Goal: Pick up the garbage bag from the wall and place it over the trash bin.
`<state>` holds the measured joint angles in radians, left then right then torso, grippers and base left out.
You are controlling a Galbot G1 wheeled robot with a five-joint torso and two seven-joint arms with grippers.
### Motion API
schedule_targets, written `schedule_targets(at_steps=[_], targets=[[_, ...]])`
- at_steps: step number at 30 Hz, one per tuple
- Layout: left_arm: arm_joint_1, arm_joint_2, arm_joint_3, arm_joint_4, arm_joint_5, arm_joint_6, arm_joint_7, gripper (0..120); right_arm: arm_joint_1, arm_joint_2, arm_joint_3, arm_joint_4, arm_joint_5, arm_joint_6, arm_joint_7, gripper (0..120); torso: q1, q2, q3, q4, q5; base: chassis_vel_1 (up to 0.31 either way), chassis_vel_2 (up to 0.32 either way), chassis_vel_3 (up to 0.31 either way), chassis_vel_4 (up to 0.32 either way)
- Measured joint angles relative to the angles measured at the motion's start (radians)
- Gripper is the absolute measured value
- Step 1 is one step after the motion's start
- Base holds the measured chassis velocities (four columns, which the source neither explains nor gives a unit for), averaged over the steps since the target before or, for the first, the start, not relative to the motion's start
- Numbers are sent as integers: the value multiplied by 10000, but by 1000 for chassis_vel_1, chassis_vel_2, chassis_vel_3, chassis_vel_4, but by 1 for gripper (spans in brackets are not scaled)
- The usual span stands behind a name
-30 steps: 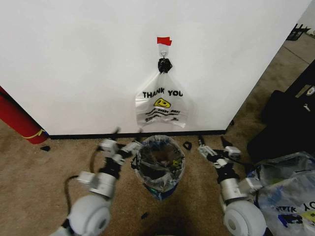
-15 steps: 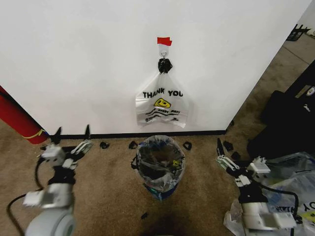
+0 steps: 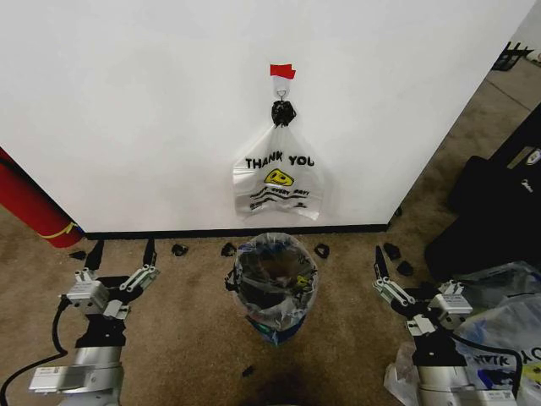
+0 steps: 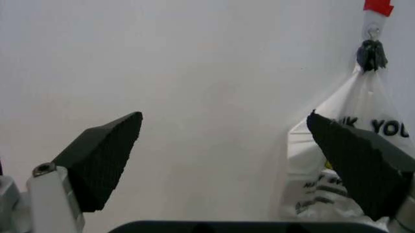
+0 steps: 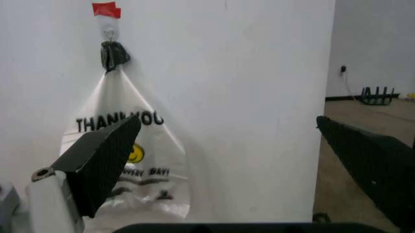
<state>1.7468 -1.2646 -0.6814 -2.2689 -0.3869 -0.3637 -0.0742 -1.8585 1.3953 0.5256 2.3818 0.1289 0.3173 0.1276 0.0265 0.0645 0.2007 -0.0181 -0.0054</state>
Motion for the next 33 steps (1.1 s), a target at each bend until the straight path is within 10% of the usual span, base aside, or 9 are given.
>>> schedule_targets(at_steps=[33], targets=[[276,-431,265,-86,692,-340,-85,100,-288,179,-509,194,-636,-53,178,100,1,-2,0,0,1,0,0,0,0]])
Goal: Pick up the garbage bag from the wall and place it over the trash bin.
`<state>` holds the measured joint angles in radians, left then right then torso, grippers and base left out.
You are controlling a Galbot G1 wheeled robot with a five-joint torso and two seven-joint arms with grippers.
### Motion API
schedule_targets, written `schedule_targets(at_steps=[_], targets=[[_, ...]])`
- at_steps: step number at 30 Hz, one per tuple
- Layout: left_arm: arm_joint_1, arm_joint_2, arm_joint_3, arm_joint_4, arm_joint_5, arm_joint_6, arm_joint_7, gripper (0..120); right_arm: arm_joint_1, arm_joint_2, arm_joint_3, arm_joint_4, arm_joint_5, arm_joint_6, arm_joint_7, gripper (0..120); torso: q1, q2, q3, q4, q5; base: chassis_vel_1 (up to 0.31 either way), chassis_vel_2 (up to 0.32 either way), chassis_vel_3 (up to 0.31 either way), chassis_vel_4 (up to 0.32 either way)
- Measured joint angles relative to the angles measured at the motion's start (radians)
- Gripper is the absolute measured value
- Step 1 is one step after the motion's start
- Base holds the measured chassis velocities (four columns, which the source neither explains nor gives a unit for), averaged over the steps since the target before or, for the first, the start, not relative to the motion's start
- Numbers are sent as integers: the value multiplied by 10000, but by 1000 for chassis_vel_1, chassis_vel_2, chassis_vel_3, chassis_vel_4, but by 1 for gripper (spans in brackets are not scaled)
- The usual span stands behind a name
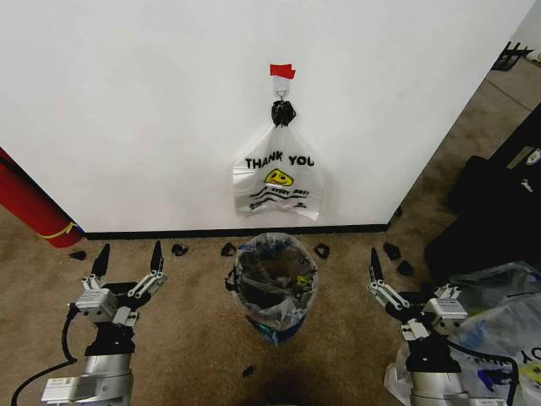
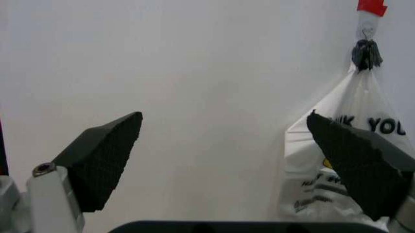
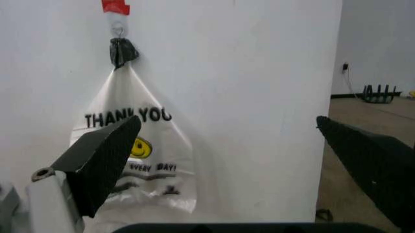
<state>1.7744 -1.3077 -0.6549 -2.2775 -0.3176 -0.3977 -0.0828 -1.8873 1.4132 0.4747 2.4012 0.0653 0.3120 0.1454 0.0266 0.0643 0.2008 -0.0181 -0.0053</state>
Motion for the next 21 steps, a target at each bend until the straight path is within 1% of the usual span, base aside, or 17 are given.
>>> schedule_targets(at_steps=[21], targets=[[-125,3,68,219,52,-71,-45,100,138,-203,-125,-9,27,-519,78,100,0,0,0,0,0,0,0,0,0]])
